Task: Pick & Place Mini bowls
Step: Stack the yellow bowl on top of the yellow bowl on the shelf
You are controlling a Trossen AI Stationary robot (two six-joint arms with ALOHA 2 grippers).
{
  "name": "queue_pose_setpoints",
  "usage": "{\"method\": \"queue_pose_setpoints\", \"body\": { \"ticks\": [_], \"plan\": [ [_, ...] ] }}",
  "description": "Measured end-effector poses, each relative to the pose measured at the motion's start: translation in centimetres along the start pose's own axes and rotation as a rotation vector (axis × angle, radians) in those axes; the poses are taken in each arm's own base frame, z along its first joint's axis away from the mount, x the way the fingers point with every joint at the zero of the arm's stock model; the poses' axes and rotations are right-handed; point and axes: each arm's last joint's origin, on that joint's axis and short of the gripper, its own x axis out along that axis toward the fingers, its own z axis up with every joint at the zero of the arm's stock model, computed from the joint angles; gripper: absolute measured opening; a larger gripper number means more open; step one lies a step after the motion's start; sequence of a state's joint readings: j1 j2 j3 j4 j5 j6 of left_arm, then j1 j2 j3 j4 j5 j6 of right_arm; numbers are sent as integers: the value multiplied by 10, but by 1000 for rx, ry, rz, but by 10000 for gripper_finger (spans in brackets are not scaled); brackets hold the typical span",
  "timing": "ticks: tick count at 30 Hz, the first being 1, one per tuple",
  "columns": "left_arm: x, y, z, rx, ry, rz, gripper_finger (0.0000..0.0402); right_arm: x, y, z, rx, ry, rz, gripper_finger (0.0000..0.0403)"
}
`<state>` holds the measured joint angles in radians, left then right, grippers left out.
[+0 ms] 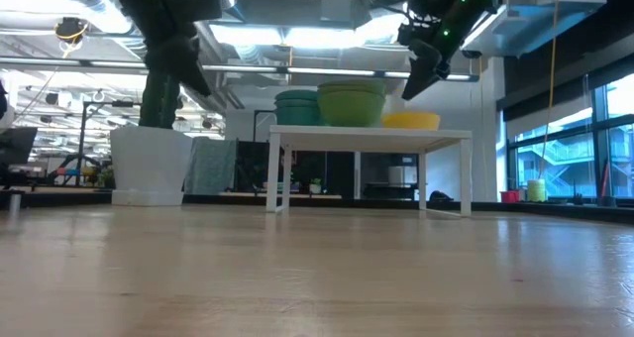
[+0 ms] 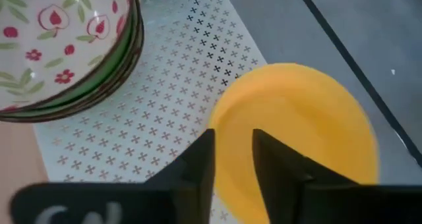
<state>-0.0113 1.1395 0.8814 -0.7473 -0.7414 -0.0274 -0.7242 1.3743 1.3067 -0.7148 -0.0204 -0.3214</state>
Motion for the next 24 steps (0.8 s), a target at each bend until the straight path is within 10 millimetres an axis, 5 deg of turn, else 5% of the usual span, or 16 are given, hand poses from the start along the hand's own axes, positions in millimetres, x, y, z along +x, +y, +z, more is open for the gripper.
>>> {"method": "queue_pose_setpoints", "body": {
  "ticks": [8, 14, 18, 24],
  "plan": [
    [-24, 6, -12, -97, 67, -298, 72, -3, 19, 1, 228, 28, -45, 150],
    [-47, -10, -31, -139, 248, -656, 67, -11, 62, -9, 214, -82, -49, 137],
    [-61, -25, -38, -127, 341, -756, 63, -24, 93, -21, 197, -248, 16, 130],
    [-79, -53, -45, -107, 432, -818, 73, -17, 135, -56, 192, -430, 165, 122]
  ]
}}
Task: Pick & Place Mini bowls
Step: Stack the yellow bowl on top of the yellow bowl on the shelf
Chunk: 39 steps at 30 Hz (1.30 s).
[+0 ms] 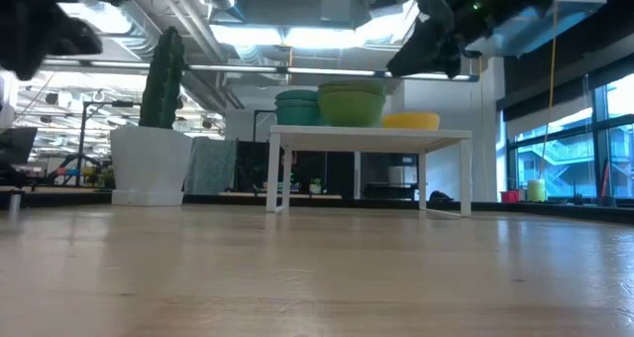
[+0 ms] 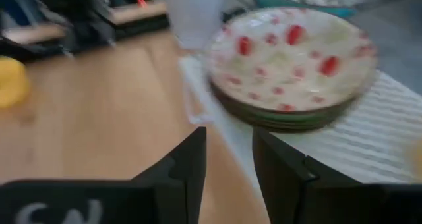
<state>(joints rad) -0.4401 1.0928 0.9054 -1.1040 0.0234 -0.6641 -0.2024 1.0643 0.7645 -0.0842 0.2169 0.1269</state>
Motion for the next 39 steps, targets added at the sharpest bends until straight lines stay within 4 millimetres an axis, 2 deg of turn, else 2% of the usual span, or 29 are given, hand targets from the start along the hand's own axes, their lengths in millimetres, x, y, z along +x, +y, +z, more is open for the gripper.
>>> {"method": "queue_pose_setpoints", "body": {
  "ticks": [5, 10, 17, 25, 28, 32, 35, 39],
  "plan": [
    [15, -16, -4, 20, 31, 84, 92, 2, 20, -23, -72, -74, 141, 121],
    [37, -25, -1, 66, 127, 134, 108, -5, 37, -12, -106, -120, 287, 121],
    [66, -31, 2, 97, 293, 142, 111, -15, 55, -6, -150, -148, 365, 121],
    [95, -18, -16, 80, 407, 138, 90, -16, 58, -7, -156, -150, 351, 121],
    [100, -17, -21, 98, 405, 149, 61, -16, 58, -6, -154, -152, 336, 121],
    [101, -23, -18, 142, 352, 88, 11, -16, 57, -6, -148, -155, 297, 121],
    [100, -24, -11, 147, 283, 45, 8, -16, 57, -6, -147, -157, 293, 121],
    [88, -20, 4, 100, 155, 95, 7, -10, 62, -10, -175, -130, 378, 121]
  ]
}}
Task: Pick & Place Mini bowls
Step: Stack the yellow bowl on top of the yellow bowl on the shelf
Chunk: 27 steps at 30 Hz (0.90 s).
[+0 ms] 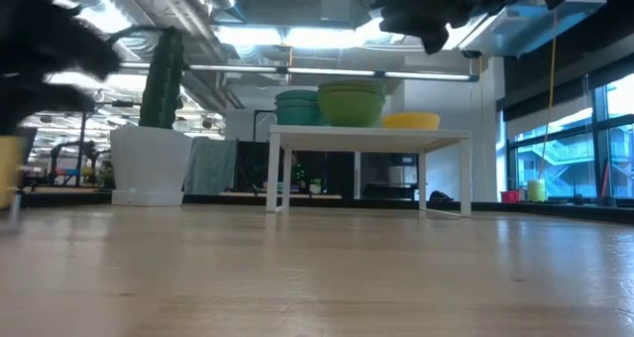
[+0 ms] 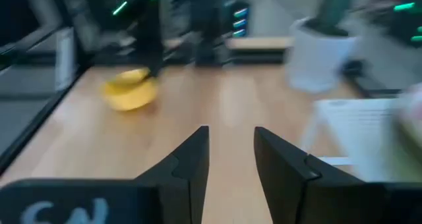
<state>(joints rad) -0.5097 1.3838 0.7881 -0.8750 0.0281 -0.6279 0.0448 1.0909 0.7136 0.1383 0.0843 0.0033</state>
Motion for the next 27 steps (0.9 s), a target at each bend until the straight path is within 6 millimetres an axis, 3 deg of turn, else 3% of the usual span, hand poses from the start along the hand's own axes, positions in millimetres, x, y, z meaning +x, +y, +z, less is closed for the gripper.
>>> {"method": "queue_pose_setpoints", "body": {
  "ticks": [6, 9, 13, 18, 27],
  "plan": [
    [-30, 19, 40, -210, -317, 136, 7, 34, 22, -23, -53, 66, 283, 121],
    [-36, 33, 64, -340, -440, 86, 7, 52, 39, -39, -150, 77, 330, 121],
    [-29, 47, 90, -328, -497, -9, 6, 72, 60, -46, -302, 90, 335, 121],
    [-9, 66, 113, -349, -489, -60, 7, 101, 82, -39, -401, 156, 370, 121],
    [17, 79, 123, -377, -420, -50, 8, 153, 100, -36, -598, 511, 367, 121]
  ]
}}
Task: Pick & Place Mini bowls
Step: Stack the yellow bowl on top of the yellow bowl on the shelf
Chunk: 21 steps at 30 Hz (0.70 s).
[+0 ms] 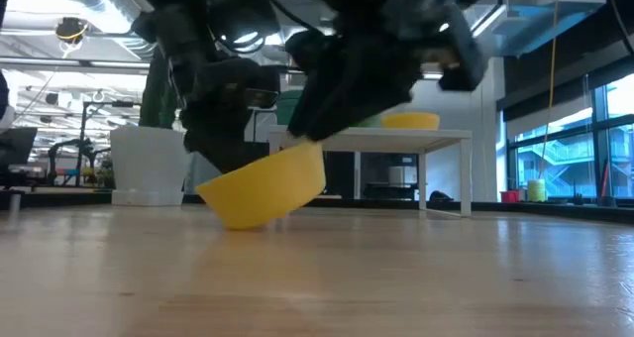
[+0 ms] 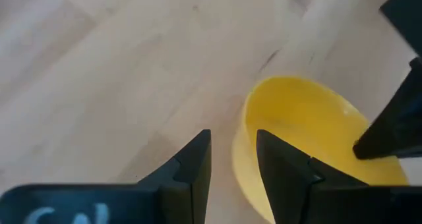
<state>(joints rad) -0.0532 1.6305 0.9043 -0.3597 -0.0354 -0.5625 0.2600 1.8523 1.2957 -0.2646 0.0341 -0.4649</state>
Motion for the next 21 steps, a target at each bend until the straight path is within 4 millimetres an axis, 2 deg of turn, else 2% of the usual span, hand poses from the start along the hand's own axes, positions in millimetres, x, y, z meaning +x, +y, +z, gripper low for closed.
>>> {"method": "queue_pose_setpoints", "body": {
  "ticks": [6, 9, 12, 16, 21],
  "plan": [
    [1, -3, -2, 31, 11, -13, 9, 27, -2, 3, -75, 115, 15, 121],
    [0, -4, -3, 55, 11, -12, 13, 31, -4, 4, -105, 183, -6, 118],
    [0, -5, -4, 80, 12, -11, 21, 31, -2, 3, -105, 224, -14, 89],
    [-3, -7, -2, 142, -18, -24, 39, 26, 0, 4, -80, 212, 39, 15],
    [-19, -13, 4, 208, -112, -65, 77, 14, -4, 1, -19, 241, 94, 6]
  ]
}}
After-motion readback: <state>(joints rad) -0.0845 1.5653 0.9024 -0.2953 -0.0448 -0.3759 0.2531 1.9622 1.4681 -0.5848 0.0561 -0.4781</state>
